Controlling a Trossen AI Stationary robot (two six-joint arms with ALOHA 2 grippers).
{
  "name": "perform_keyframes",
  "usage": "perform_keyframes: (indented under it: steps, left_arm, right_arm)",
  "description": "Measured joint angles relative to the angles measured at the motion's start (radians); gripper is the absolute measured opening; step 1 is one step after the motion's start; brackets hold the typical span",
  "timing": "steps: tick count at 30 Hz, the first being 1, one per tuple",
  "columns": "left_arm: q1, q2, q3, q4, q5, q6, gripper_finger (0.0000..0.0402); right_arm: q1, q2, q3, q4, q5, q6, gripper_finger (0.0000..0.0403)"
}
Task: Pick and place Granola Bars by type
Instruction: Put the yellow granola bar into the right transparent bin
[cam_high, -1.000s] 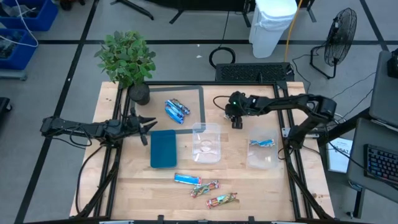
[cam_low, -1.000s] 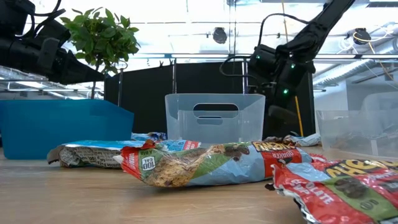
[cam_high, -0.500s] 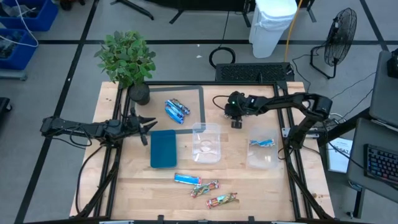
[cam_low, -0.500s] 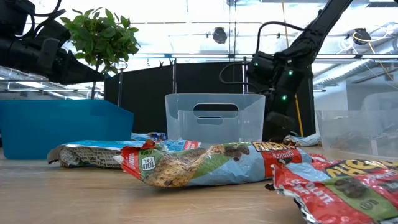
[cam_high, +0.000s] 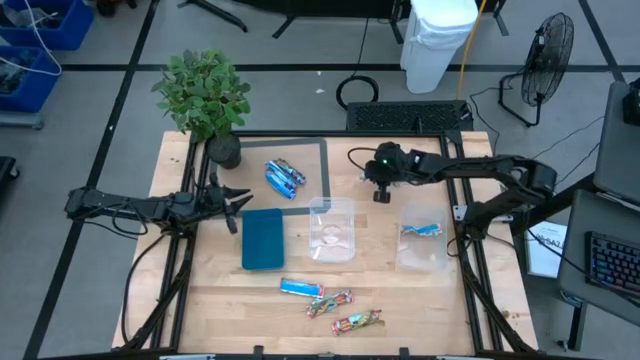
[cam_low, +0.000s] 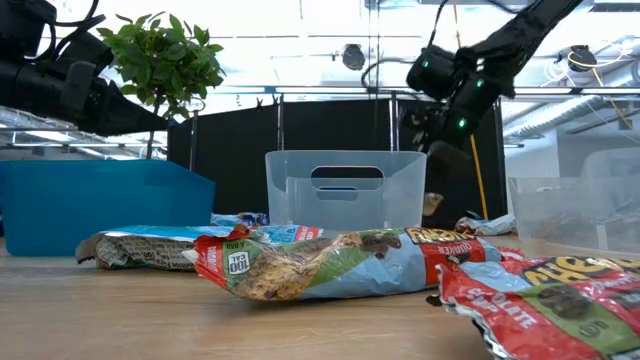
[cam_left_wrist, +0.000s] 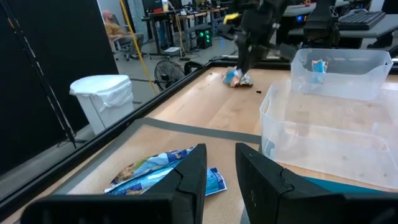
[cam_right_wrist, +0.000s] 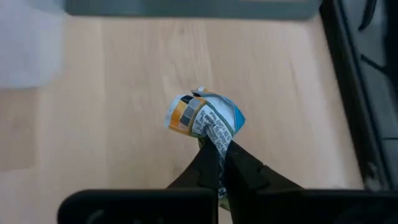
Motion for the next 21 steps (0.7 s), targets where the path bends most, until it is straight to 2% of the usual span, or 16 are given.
perform_keyframes:
  steps: [8,21]
  left_arm:
    - [0.0,0.0,0.0,0.002,0.0,0.021,0.0093]
    - [0.0,0.0,0.0,0.016,0.0,0.021,0.0093]
  right_arm:
    - [0.066,-0.22,0.0,-0.12,-0.001,0.064,0.0]
    - [0.254,-0.602,0.0,-0.374,-0.008,0.326,0.0]
